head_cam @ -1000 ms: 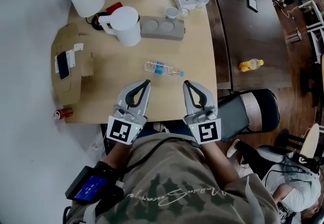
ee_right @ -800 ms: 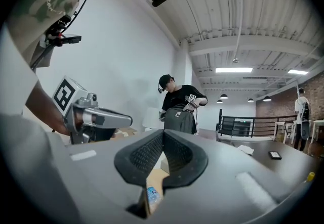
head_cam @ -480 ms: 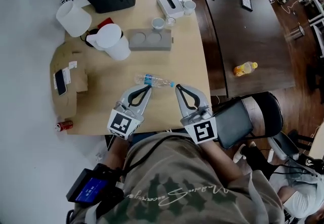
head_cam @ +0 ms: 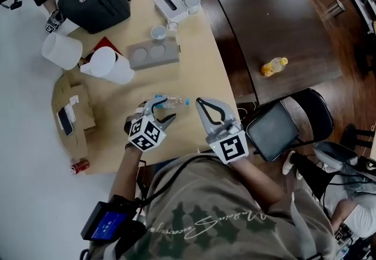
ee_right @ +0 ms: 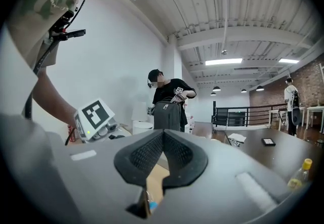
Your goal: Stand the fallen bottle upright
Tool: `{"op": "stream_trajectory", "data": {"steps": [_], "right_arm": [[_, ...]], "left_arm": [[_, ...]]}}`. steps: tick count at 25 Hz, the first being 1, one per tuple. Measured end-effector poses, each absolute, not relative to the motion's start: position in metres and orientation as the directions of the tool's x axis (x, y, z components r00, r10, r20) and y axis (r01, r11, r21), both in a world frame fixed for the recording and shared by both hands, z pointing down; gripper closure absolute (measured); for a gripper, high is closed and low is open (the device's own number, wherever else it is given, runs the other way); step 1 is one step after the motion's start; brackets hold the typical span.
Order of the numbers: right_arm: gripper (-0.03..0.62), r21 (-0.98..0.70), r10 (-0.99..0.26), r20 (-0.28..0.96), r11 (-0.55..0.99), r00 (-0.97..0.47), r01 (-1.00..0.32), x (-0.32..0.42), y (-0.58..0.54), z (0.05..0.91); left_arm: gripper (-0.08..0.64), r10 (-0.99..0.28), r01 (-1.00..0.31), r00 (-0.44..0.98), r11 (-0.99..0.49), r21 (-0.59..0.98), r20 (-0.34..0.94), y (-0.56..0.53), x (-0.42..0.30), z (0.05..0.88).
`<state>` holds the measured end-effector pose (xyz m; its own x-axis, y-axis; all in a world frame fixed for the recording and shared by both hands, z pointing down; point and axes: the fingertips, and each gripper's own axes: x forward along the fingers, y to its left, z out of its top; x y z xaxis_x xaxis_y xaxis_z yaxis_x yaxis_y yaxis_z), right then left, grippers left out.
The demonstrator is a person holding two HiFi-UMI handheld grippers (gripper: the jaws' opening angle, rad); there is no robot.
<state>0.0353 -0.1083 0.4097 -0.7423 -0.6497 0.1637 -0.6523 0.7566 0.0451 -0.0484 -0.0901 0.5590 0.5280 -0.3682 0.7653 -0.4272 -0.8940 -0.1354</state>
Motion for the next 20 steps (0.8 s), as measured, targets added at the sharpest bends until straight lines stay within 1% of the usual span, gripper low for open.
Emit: {"op": "stream_trajectory", "data": {"steps": [3, 5, 7, 11, 15, 20], "right_arm": [[0.591, 0.029, -0.651, 0.181, 0.752, -0.737, -0.658, 0.038, -0.109, 0.416], [0.591, 0.016, -0.655, 0.190, 0.747, -0.731, -0.665, 0.039, -0.107, 0.420], [0.592, 0.005, -0.657, 0.197, 0.743, -0.727, -0.670, 0.040, -0.106, 0.425], [0.591, -0.010, -0.664, 0.208, 0.733, -0.718, -0.681, 0.043, -0.105, 0.432], [0.591, -0.022, -0.699, 0.209, 0.696, -0.684, -0.718, 0.058, -0.110, 0.437], [0.591, -0.020, -0.749, 0.229, 0.635, -0.622, -0.772, 0.082, -0.121, 0.442]], "left_arm": [[0.237, -0.242, -0.241, 0.428, -0.959, -0.148, 0.871, -0.095, -0.049, 0.590], [0.231, -0.161, -0.135, 0.355, -0.984, -0.120, 0.921, -0.096, -0.050, 0.612], [0.228, -0.099, -0.065, 0.301, -0.994, -0.083, 0.948, -0.098, -0.052, 0.631], [0.229, -0.016, -0.023, 0.273, -1.000, -0.011, 0.962, -0.102, -0.050, 0.663], [0.229, 0.093, 0.033, 0.197, -0.996, 0.088, 0.976, -0.093, -0.051, 0.695], [0.229, 0.143, 0.095, 0.116, -0.987, 0.133, 0.983, -0.094, -0.052, 0.719]]}}
